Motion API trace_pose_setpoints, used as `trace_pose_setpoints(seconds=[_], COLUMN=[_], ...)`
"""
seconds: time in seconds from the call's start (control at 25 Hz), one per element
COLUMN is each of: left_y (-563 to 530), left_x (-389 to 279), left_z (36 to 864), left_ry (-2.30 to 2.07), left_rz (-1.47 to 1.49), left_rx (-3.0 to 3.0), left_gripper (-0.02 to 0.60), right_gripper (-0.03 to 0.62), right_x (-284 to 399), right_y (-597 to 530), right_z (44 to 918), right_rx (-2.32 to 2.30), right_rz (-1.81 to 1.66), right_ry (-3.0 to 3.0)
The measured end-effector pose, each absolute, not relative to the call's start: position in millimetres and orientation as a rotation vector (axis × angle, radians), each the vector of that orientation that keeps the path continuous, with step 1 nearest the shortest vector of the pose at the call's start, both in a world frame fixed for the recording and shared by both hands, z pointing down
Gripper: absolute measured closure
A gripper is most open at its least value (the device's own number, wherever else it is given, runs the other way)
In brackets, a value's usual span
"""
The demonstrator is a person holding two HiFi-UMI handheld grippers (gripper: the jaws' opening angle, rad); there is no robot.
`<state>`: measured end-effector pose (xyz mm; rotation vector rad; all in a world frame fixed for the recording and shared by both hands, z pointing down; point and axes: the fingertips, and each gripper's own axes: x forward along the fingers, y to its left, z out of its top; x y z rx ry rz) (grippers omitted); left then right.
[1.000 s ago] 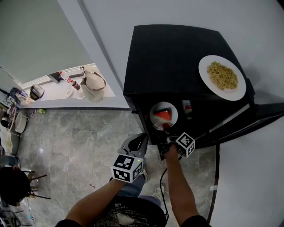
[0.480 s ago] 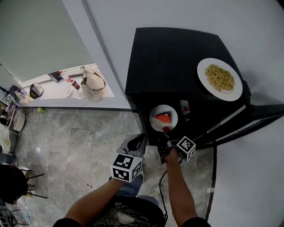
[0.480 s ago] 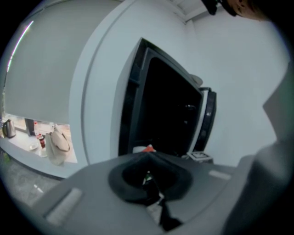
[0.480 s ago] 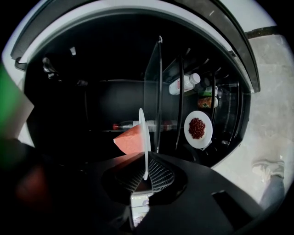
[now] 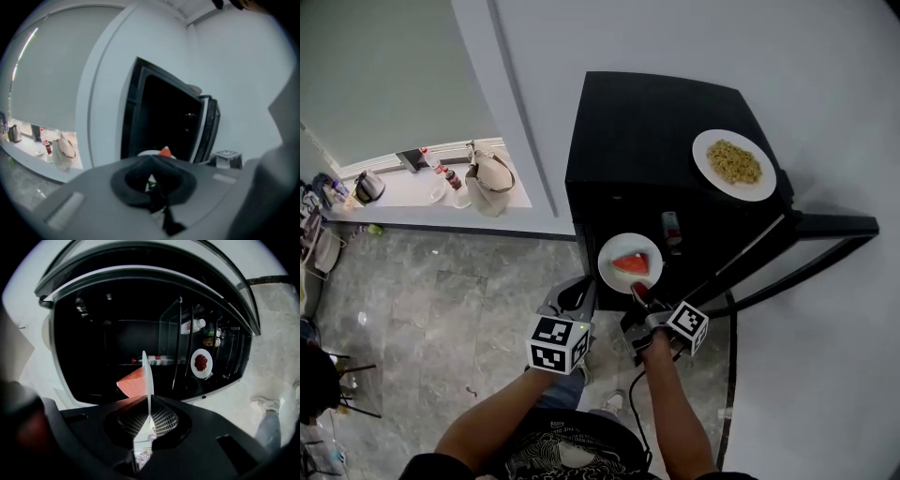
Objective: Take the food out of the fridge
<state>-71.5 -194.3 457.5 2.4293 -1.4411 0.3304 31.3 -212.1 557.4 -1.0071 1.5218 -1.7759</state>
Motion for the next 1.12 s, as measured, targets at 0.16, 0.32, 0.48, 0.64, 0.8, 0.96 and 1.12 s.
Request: trace_pose_setpoints(seconds=[0.16, 0.32, 0.48, 0.64, 0.8, 0.96, 1.12], left_y=[-183, -169, -160, -152, -153, -156, -161], left_x=[-70, -70, -72, -77, -80, -84, -83], left_z=[443, 426, 406, 388, 368, 359, 352], left_ry=[-1.479, -1.535, -1.579, -1.608, -1.614, -1.587, -1.538], left_rz=[0.290, 0.244, 0.191, 0.166, 0.138, 0.145, 0.142], left_rx=[2.428, 2.414, 2.401, 2.400, 2.420, 2.449, 2.472], left_gripper=[0.580, 0.580, 0.580, 0.580, 0.580, 0.580, 0.580], right_gripper=[0.583, 0.583, 0.583, 0.583, 0.583, 0.583, 0.584], right_x=[38, 46, 54, 54, 53, 49, 45], right_y=[-184, -161, -141, -123, -113, -105, -105], right_z=[521, 485, 448, 415, 375, 338, 309], right_rx=[-0.972, -0.931, -0.898, -0.860, -0.839, -0.816, -0.790], right_rz=[-1.784, -1.793, -1.804, -1.824, -1.826, -1.786, -1.757], right_ry=[1.566, 1.621, 1.662, 1.695, 1.732, 1.783, 1.771])
